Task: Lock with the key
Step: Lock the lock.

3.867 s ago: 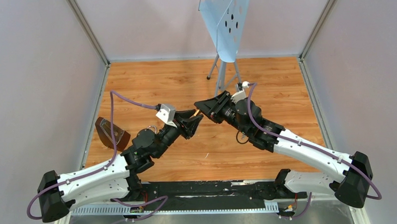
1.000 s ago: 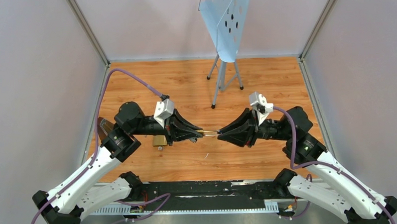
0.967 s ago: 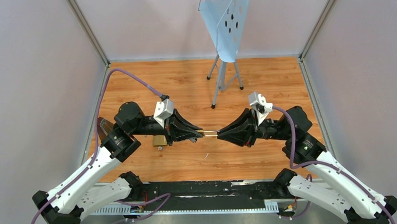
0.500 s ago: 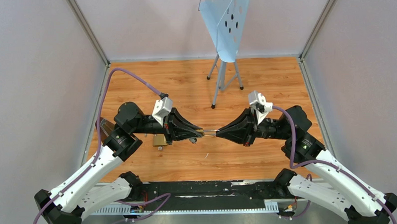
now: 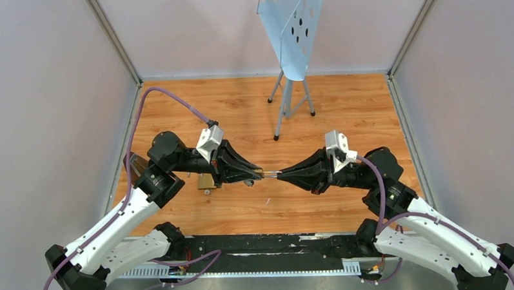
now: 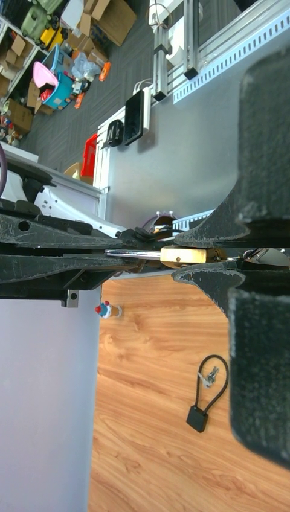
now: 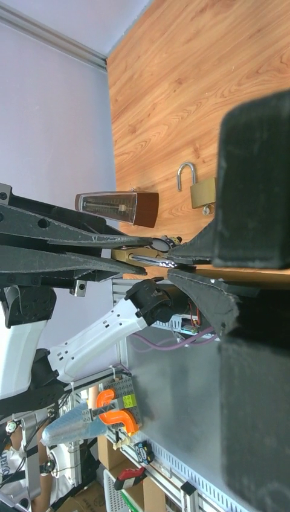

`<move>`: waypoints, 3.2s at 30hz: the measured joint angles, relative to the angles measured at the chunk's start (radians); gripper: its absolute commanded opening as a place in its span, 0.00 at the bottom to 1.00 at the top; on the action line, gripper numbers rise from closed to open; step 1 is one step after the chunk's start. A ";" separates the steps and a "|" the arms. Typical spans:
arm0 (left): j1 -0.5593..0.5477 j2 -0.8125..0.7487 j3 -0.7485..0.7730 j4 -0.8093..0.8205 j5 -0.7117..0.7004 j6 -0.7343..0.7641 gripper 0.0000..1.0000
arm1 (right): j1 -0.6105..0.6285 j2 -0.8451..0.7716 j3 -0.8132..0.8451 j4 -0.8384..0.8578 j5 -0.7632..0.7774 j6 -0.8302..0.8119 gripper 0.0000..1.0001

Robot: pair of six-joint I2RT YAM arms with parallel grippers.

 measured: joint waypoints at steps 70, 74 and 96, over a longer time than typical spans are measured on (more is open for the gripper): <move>-0.018 -0.058 -0.227 0.300 -0.578 -0.668 0.38 | 0.122 0.272 -0.059 0.459 0.702 0.627 0.00; -0.018 -0.061 -0.227 0.313 -0.554 -0.658 0.76 | 0.121 0.274 -0.047 0.470 0.698 0.626 0.00; -0.018 -0.082 -0.112 0.029 -0.455 -0.334 0.49 | 0.078 0.265 -0.047 0.449 0.536 0.549 0.00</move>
